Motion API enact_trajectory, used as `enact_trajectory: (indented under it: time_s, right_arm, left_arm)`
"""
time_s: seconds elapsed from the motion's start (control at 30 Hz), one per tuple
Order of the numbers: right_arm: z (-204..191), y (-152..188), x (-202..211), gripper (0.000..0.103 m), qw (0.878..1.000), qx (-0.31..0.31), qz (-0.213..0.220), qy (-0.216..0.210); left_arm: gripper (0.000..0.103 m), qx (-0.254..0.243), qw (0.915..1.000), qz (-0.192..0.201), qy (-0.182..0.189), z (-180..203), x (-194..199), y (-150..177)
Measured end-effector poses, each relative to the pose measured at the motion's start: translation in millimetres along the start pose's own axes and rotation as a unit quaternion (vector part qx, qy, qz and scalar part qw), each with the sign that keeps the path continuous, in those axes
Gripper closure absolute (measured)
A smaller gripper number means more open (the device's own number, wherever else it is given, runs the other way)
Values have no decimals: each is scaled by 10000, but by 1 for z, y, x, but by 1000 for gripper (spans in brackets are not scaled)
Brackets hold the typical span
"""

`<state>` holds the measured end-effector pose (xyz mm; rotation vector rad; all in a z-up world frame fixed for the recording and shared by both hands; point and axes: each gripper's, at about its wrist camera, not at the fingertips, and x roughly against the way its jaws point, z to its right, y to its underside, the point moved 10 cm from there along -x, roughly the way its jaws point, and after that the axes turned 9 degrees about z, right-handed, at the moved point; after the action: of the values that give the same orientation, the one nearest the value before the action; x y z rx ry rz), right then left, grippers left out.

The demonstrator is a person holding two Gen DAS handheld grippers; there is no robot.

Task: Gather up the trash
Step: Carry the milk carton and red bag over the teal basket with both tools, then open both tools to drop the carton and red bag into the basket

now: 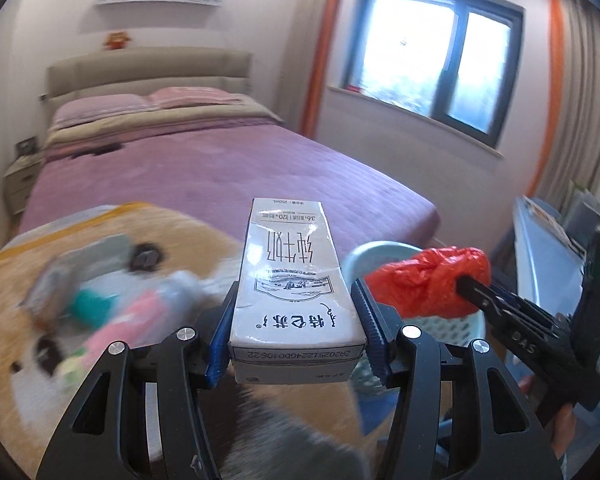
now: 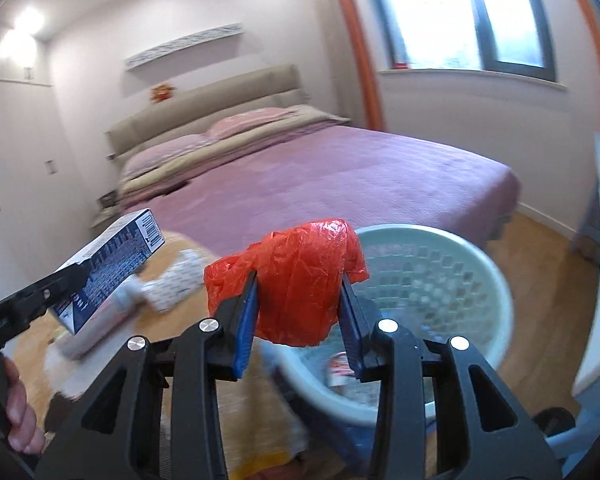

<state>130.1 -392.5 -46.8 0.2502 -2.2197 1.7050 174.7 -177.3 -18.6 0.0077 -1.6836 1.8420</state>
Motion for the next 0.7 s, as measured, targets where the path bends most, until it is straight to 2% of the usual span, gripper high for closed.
enact_trajectory:
  time_s: [0.2,0.3,0.37,0.47,0.5,0.57,0.6,0.7]
  right_arm:
    - [58,1,-25,69,9966,-414,-251,660]
    - [81,5,-39,69,9932,-570,-434,916]
    - [91,7,-47,69,9912,-649,-506,1041]
    - [106,15,-61,58,9873,-726,-723,1212]
    - [111,20,-65,55,9861,-782,-834,1201]
    - [117,26,-67,53,9845,-855,-888,1244]
    - [119,28,-67,48,9839,-869,-898,1275]
    - [125,30,-61,47,9830,-941,-875,1314]
  left_arm:
    - [51,-273,9979,-349,471,54,-57,12]
    - [51,-477,9958,-548,560,69,-82,22]
    - [51,-448,9942,-707,675,76,-100,27]
    - [49,-366,9900,-930,991,90,-119,37]
    - [47,-369,9900,-937,991,91,-122,39]
    - [31,-335,9912,-893,919,88,-122,39]
    - [30,-303,9914,-863,939,87,-120,40]
    - [30,-252,9913,-865,956,82,-111,43]
